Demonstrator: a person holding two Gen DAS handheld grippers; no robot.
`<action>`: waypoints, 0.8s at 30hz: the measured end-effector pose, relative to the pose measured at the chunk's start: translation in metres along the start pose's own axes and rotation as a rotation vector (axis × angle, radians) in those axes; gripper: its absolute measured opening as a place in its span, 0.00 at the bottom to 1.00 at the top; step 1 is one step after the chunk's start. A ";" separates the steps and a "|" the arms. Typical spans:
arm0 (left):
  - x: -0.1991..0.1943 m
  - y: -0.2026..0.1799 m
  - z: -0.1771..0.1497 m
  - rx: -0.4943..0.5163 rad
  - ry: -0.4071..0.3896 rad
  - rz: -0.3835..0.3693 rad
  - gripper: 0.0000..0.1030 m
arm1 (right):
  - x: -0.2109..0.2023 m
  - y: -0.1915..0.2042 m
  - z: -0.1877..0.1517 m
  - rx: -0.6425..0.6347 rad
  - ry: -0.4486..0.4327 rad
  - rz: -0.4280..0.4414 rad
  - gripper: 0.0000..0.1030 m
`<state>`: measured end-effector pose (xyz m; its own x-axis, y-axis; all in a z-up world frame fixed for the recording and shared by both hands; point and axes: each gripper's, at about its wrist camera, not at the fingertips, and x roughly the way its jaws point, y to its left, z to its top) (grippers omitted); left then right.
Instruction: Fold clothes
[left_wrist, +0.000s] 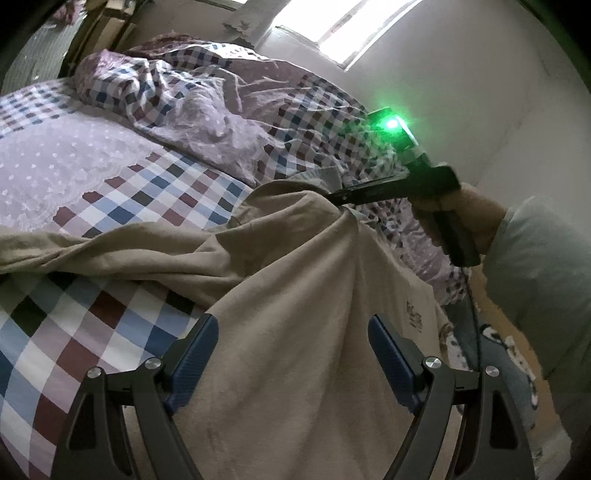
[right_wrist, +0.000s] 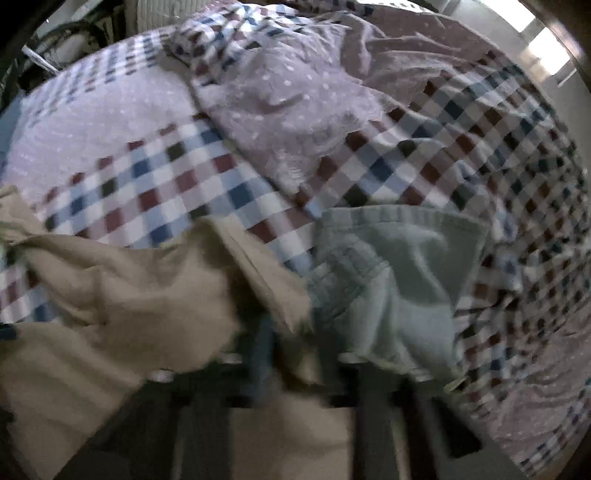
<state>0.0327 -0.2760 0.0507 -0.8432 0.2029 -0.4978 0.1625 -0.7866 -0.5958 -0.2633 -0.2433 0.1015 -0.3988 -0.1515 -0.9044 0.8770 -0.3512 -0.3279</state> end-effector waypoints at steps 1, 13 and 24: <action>-0.001 0.001 0.001 -0.008 -0.002 -0.004 0.84 | 0.002 -0.002 0.003 0.009 -0.003 -0.051 0.12; -0.009 0.003 0.006 -0.036 -0.014 -0.023 0.84 | -0.015 0.000 0.026 0.126 -0.166 -0.385 0.51; -0.040 0.002 0.016 -0.008 -0.070 -0.052 0.84 | -0.150 0.028 -0.061 0.291 -0.318 -0.098 0.54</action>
<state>0.0588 -0.2951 0.0798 -0.8846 0.2018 -0.4204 0.1209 -0.7714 -0.6247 -0.1626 -0.1737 0.2113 -0.5789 -0.3655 -0.7289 0.7372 -0.6166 -0.2763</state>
